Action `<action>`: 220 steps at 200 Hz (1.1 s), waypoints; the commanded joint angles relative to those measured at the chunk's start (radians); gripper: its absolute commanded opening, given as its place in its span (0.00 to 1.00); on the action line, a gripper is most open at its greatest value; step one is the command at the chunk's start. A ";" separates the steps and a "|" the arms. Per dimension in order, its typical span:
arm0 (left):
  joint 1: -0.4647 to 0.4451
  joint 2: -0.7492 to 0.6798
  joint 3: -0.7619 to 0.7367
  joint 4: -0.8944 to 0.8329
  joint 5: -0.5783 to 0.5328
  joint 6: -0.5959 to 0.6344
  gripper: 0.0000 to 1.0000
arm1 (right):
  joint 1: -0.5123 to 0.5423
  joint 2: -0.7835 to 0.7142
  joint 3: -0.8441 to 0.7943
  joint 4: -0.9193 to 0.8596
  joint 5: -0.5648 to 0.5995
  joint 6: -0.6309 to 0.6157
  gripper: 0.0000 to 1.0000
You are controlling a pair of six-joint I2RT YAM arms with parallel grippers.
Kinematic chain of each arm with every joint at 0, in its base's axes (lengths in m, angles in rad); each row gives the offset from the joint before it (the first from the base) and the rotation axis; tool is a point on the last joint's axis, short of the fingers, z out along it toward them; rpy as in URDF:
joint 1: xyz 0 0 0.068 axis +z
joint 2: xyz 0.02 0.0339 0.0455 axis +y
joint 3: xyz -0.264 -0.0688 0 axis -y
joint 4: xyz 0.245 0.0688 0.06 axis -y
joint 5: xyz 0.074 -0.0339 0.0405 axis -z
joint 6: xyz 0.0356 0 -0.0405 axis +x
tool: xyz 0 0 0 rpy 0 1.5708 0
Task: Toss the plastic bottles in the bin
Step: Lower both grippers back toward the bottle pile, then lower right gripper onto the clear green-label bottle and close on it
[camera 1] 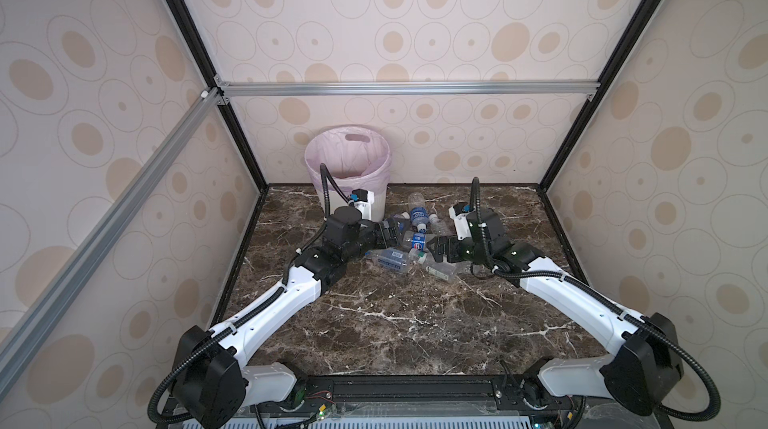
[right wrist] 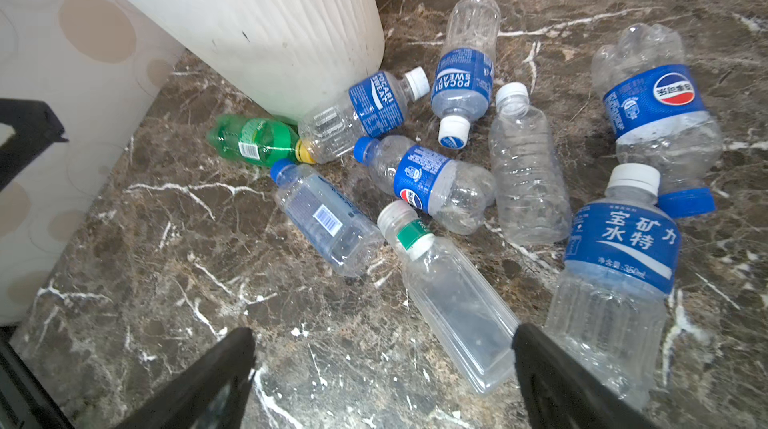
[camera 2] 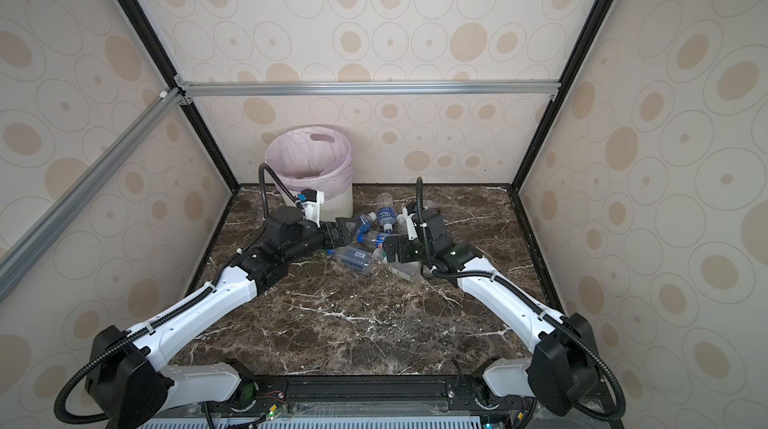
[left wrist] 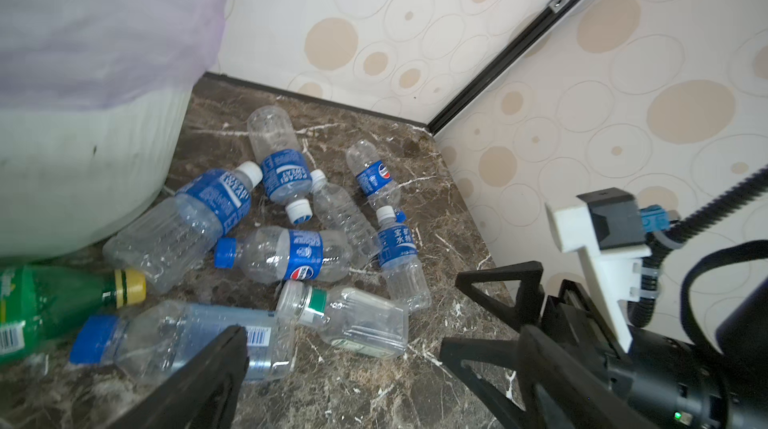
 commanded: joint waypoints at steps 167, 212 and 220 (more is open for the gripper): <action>-0.047 0.021 -0.097 0.072 -0.052 -0.136 0.99 | -0.029 0.254 -0.090 0.054 -0.059 0.024 0.92; -0.051 0.041 -0.088 0.078 -0.045 -0.140 0.99 | -0.022 0.239 -0.132 0.058 -0.060 0.047 0.89; -0.051 0.043 -0.087 0.078 -0.042 -0.139 0.99 | -0.021 0.238 -0.139 0.060 -0.059 0.051 0.87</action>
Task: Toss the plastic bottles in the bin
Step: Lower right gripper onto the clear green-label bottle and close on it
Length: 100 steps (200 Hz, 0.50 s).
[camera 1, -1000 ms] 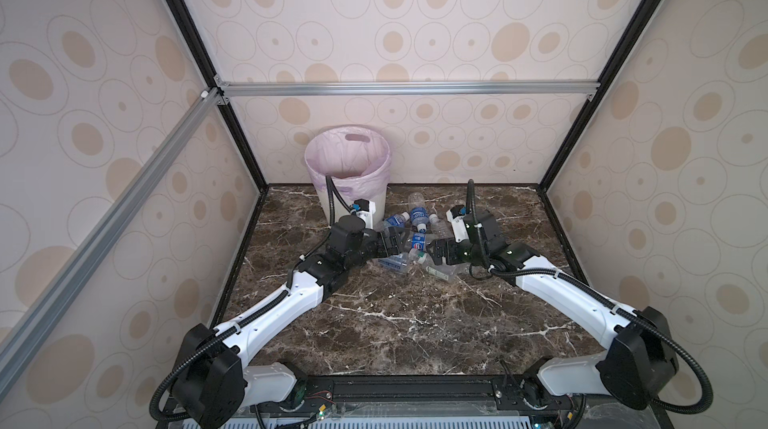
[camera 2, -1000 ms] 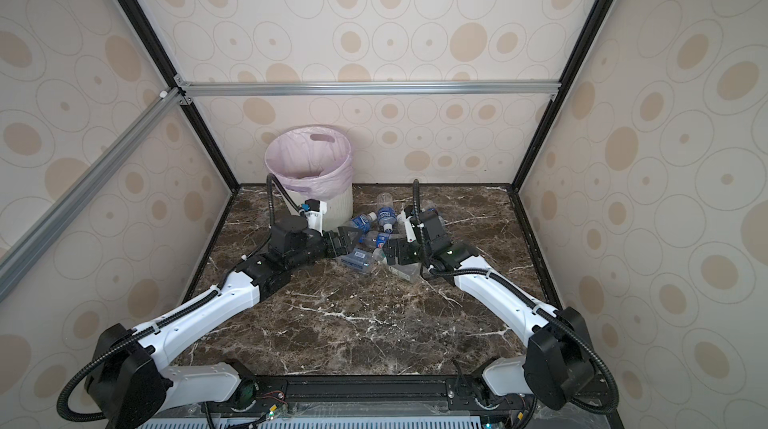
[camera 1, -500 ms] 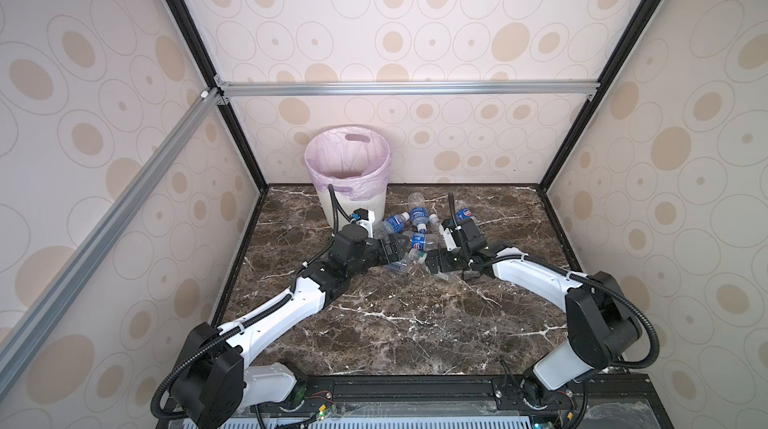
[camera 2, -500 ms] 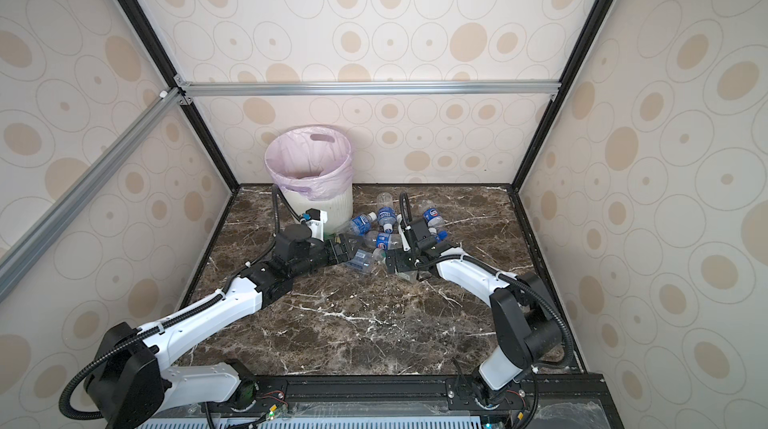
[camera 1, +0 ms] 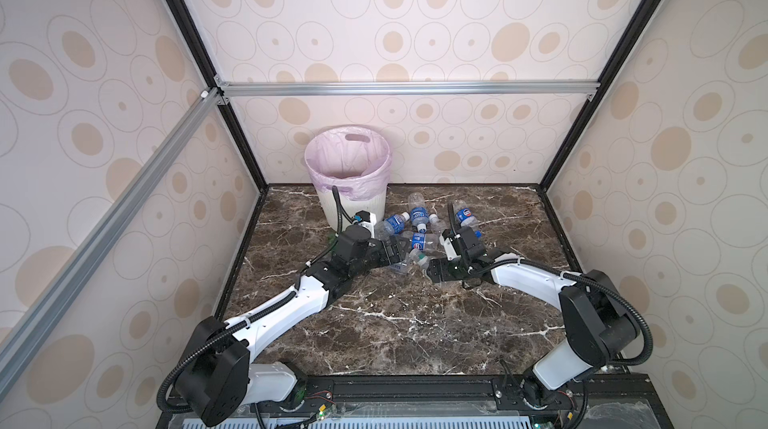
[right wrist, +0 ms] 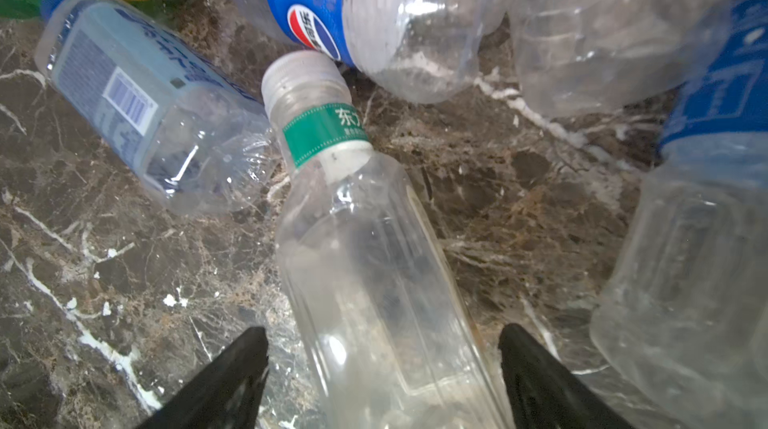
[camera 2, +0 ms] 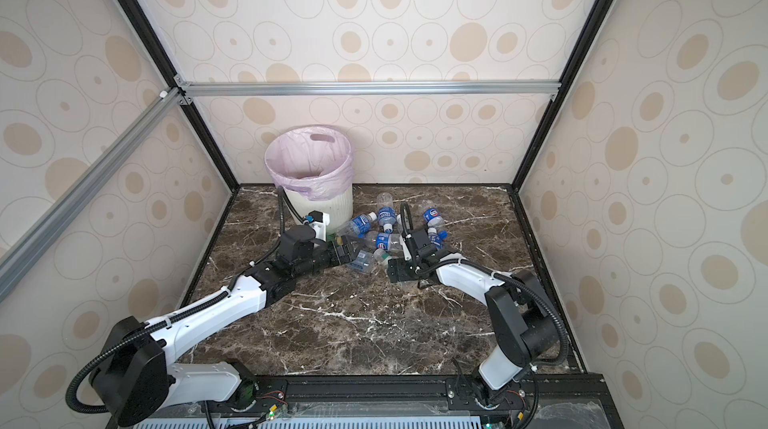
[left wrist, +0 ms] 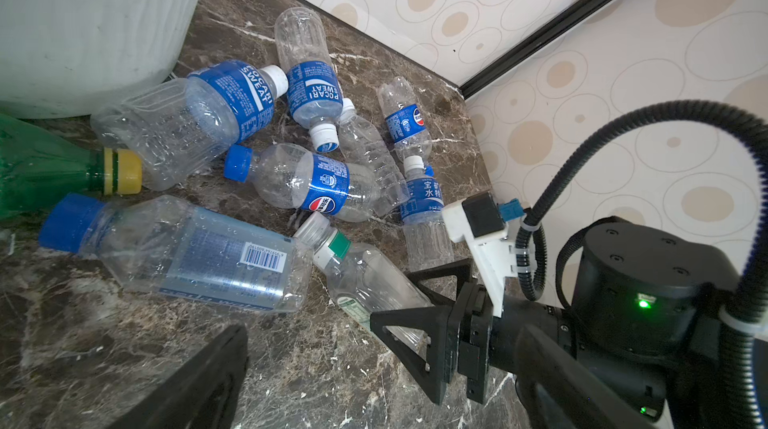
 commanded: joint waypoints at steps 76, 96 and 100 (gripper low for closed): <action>-0.013 0.016 0.021 0.029 -0.001 -0.025 0.99 | 0.052 -0.021 -0.072 0.021 0.009 0.040 0.74; -0.015 0.018 0.022 0.031 -0.001 -0.031 0.99 | 0.059 -0.030 -0.085 0.019 0.014 0.044 0.69; -0.016 0.018 0.020 0.031 0.000 -0.033 0.99 | 0.060 -0.034 -0.087 0.019 0.015 0.044 0.68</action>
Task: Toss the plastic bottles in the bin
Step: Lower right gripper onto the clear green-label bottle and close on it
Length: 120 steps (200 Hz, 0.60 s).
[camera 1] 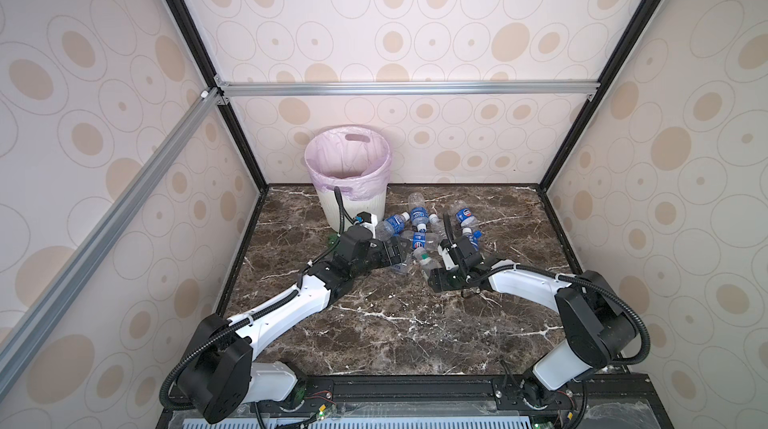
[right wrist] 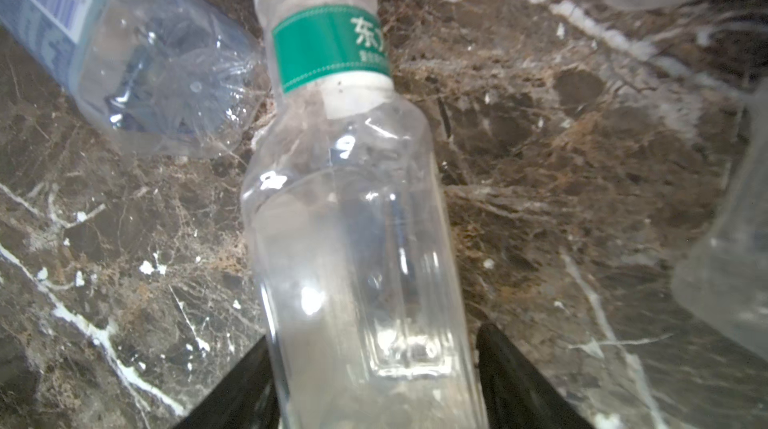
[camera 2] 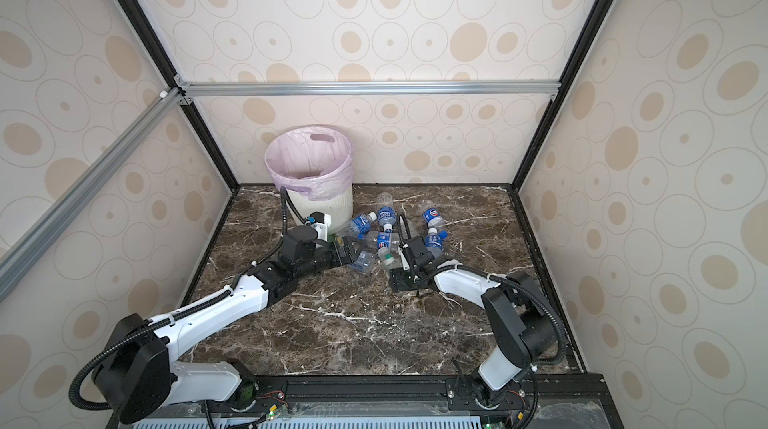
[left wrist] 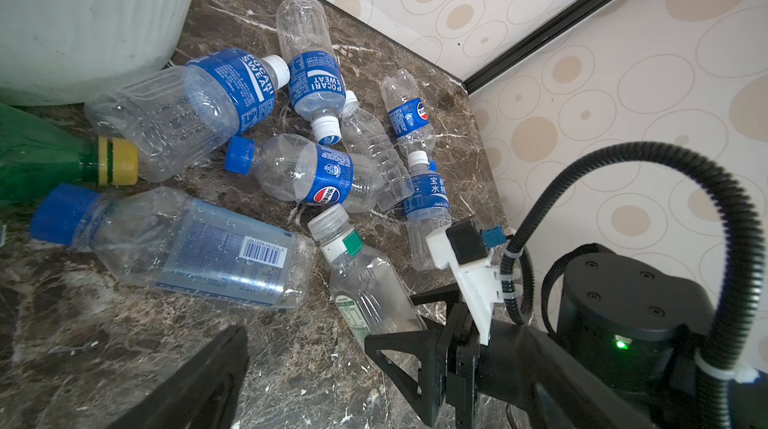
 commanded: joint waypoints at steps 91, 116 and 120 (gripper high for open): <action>-0.012 0.020 -0.004 0.073 0.028 -0.079 0.99 | 0.023 -0.157 0.026 -0.083 0.000 -0.001 0.53; -0.012 0.030 -0.020 0.117 0.051 -0.113 0.99 | 0.024 -0.197 0.055 -0.090 -0.032 0.017 0.52; -0.013 0.031 -0.021 0.125 0.056 -0.118 0.99 | 0.025 -0.203 0.059 -0.090 -0.039 0.018 0.51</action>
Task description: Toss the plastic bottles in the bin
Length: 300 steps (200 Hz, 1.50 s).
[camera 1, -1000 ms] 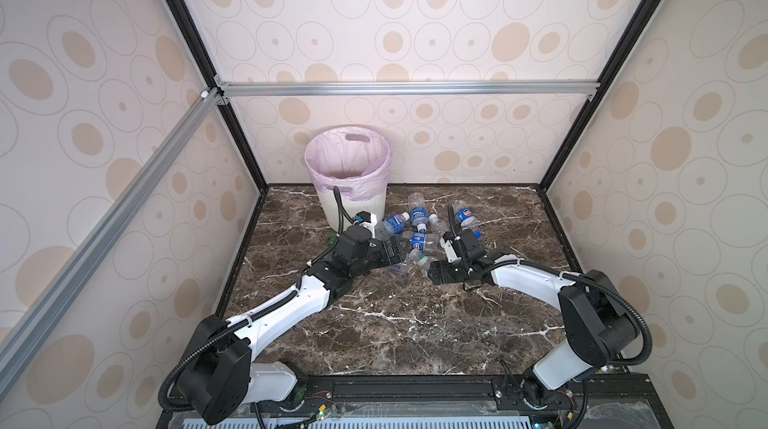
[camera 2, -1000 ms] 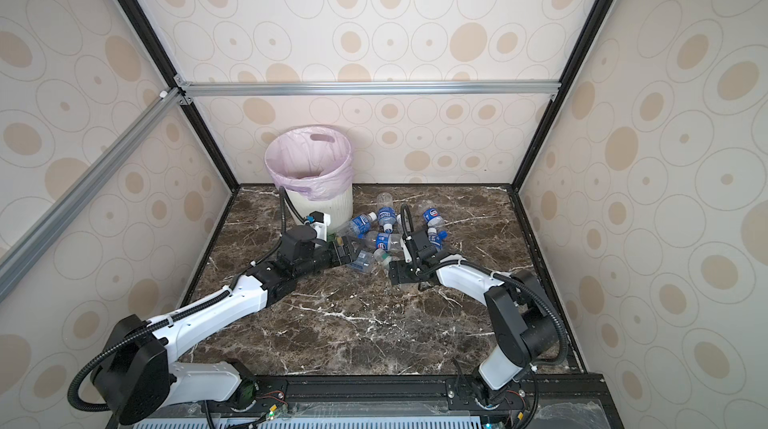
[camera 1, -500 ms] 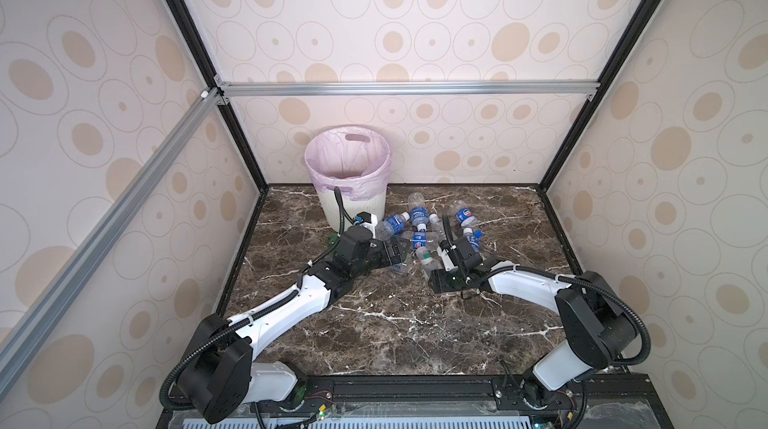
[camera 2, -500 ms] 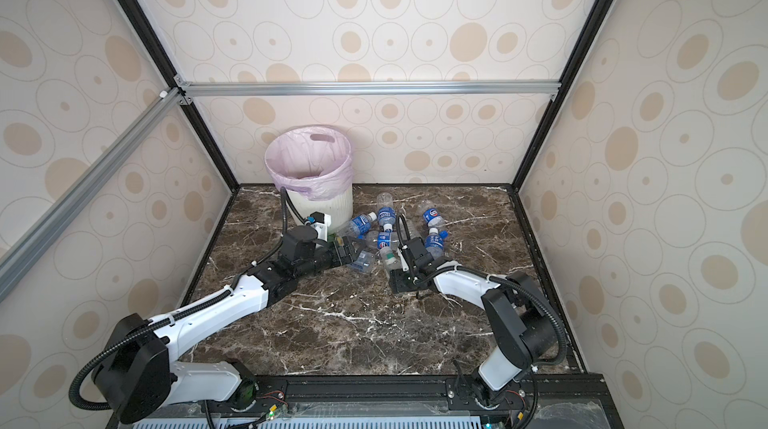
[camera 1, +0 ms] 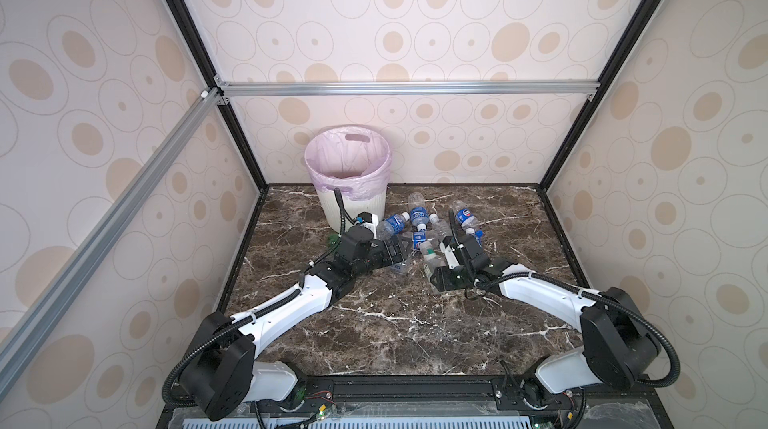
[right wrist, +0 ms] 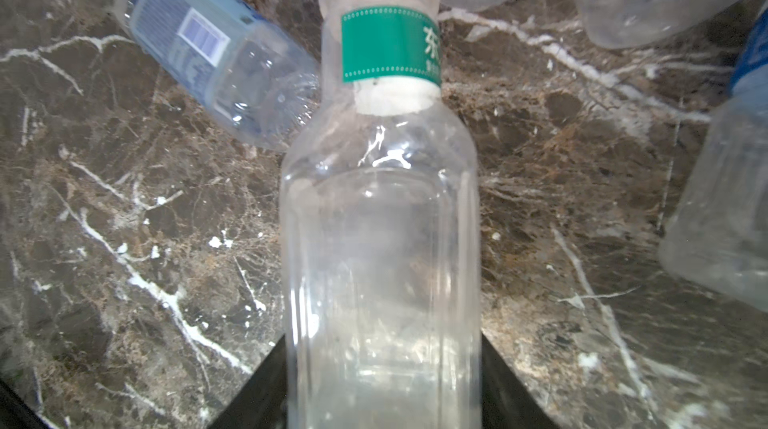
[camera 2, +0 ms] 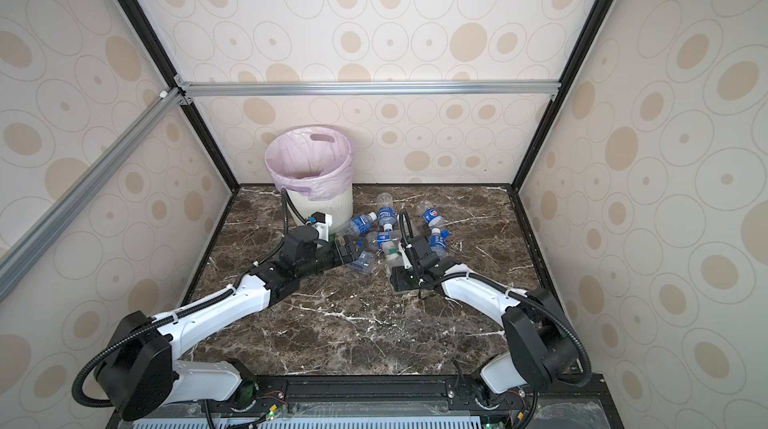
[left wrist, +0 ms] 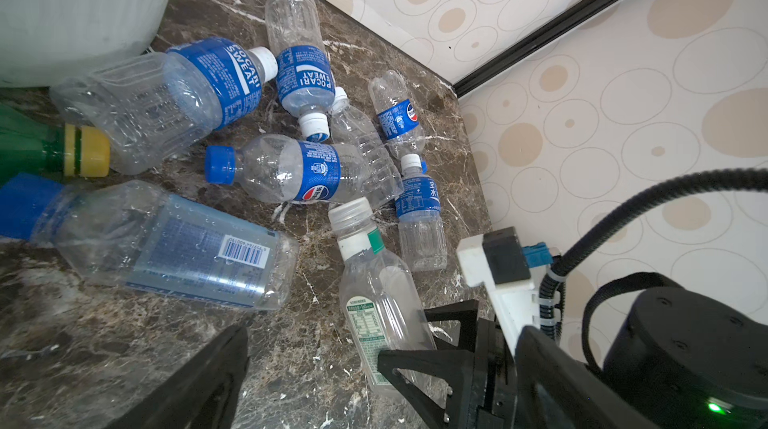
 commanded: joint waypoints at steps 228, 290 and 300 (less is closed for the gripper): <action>-0.015 0.180 0.127 0.235 0.064 -0.144 0.71 | 0.064 -0.190 0.128 0.031 -0.142 0.036 0.47; -0.015 0.201 0.155 0.265 0.052 -0.146 0.59 | 0.073 -0.219 0.101 0.078 -0.180 0.023 0.46; -0.013 0.204 0.159 0.268 0.055 -0.146 0.56 | 0.073 -0.224 0.095 0.082 -0.179 0.022 0.46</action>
